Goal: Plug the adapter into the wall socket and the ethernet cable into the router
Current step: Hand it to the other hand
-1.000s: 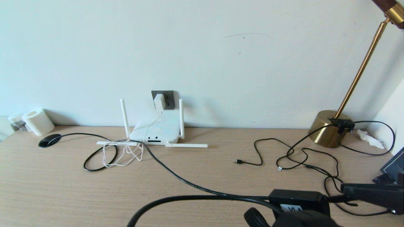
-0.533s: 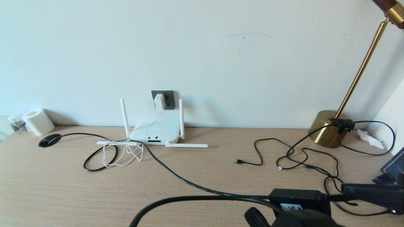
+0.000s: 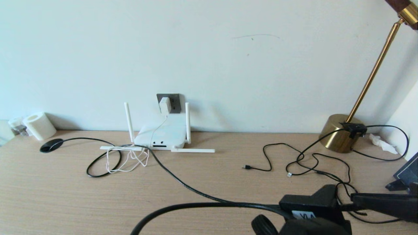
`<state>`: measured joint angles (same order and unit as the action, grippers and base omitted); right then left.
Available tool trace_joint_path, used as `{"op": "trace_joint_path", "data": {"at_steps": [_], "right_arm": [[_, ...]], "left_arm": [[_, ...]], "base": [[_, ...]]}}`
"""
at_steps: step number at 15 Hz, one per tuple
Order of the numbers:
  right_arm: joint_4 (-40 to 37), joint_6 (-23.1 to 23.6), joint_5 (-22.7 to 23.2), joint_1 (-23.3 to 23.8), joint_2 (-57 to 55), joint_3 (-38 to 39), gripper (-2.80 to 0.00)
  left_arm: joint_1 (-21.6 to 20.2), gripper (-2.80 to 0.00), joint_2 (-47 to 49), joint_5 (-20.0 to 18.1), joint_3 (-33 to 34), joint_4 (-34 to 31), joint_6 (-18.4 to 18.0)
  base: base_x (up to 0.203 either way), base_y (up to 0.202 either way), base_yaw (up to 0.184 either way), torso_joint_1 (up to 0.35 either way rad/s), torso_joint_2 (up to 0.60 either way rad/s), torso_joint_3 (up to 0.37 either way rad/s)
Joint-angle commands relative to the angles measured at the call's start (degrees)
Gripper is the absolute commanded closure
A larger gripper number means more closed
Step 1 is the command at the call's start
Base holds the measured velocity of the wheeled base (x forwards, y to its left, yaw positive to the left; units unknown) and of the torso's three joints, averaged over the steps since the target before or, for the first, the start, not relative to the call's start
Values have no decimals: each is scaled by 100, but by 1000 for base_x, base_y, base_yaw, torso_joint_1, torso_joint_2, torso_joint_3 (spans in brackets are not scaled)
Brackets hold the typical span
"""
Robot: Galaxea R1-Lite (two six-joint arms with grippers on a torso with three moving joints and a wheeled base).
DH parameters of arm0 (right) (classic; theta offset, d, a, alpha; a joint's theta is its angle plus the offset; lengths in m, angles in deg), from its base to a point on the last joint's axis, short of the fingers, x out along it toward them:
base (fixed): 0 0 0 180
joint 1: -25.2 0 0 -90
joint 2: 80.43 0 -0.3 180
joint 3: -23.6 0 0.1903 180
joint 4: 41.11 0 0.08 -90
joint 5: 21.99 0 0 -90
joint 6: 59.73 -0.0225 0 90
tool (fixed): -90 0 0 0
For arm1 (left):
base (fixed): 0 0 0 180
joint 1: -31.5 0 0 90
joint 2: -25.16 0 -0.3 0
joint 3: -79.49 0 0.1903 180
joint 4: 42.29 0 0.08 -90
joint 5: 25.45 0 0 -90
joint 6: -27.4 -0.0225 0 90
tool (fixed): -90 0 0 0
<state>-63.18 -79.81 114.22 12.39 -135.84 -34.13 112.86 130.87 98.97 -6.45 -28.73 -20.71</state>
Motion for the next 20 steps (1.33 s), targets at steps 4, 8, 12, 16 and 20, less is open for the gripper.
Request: {"op": "trace_joint_path", "data": {"at_steps": [4,8,12,16,20], "right_arm": [[30,-1694,21,-2,349,-108,0],[21,-3612,17,-2,660,-135,0],[39,-3810,25,-2,5,-159,0],[409,-3833,30,-2,-1008,-498,0],[549,-3942,31,-9,-2334,-1267,0]], "left_arm": [[63,-280,-138,29,609,1377,-1277],[30,-280,158,-8,983,2852,-2267],[-445,-280,304,-297,967,2970,-2250],[-1307,-280,263,-1112,952,2971,-2249],[-2129,-280,180,-1873,927,2952,-2256]], "base": [[0,0,0,0,0,0],[0,0,0,0,0,0],[0,0,0,0,0,0],[0,0,0,0,0,0],[0,0,0,0,0,0]]}}
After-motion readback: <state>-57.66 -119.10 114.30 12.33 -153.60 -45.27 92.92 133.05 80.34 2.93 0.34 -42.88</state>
